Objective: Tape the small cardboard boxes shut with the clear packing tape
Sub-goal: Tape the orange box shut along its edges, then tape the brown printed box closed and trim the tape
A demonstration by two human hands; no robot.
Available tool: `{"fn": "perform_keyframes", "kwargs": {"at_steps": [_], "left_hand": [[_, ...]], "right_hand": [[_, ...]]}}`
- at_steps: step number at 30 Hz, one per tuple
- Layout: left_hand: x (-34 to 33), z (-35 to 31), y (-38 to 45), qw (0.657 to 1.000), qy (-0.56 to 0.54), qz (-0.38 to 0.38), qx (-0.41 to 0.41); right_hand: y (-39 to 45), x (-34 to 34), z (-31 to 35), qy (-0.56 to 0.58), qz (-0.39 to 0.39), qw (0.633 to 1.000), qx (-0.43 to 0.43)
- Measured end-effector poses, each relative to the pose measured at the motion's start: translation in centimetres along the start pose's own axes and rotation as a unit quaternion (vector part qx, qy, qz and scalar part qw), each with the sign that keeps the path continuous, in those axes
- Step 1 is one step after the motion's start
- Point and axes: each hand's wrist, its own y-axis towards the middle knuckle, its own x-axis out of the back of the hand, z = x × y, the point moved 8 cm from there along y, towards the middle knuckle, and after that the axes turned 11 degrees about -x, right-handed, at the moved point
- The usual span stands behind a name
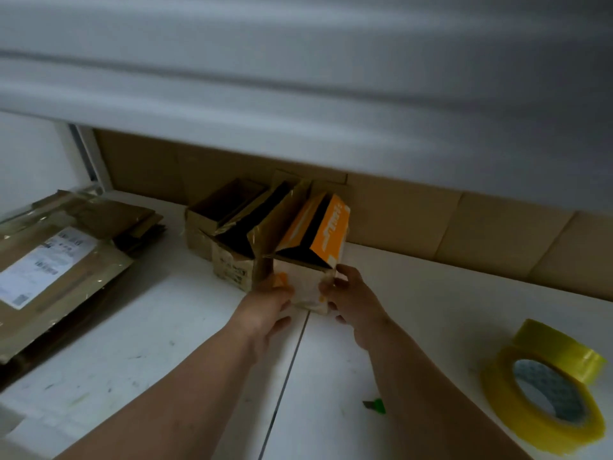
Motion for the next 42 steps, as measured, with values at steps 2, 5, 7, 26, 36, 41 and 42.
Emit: {"fn": "perform_keyframes", "kwargs": {"at_steps": [2, 5, 7, 26, 36, 41, 42], "left_hand": [[0.2, -0.1, 0.1, 1.0, -0.023, 0.013, 0.005], [0.5, -0.8, -0.1, 0.999, -0.031, 0.035, 0.008], [1.0, -1.2, -0.2, 0.999, -0.006, 0.045, 0.004], [27.9, -9.6, -4.2, 0.853, 0.459, -0.139, -0.207], [40.5, -6.7, -7.4, 0.862, 0.499, -0.071, -0.047], [38.5, -6.5, -8.3, 0.83, 0.551, 0.017, -0.083], [37.6, -6.8, -8.5, 0.815, 0.57, 0.032, -0.099]], "right_hand": [[0.9, -0.9, 0.1, -0.001, 0.004, 1.0, -0.002], [1.9, -1.6, 0.3, 0.007, 0.002, 1.0, -0.02], [2.4, -1.8, 0.2, 0.034, -0.007, 0.999, -0.033], [-7.9, -24.7, 2.3, -0.044, -0.061, 0.996, 0.043], [-7.3, -40.3, 1.3, 0.115, 0.054, 0.988, -0.089], [-8.5, -38.8, 2.4, 0.213, 0.038, 0.974, -0.068], [-8.8, -37.9, 2.5, 0.22, 0.028, 0.973, -0.062]]}}
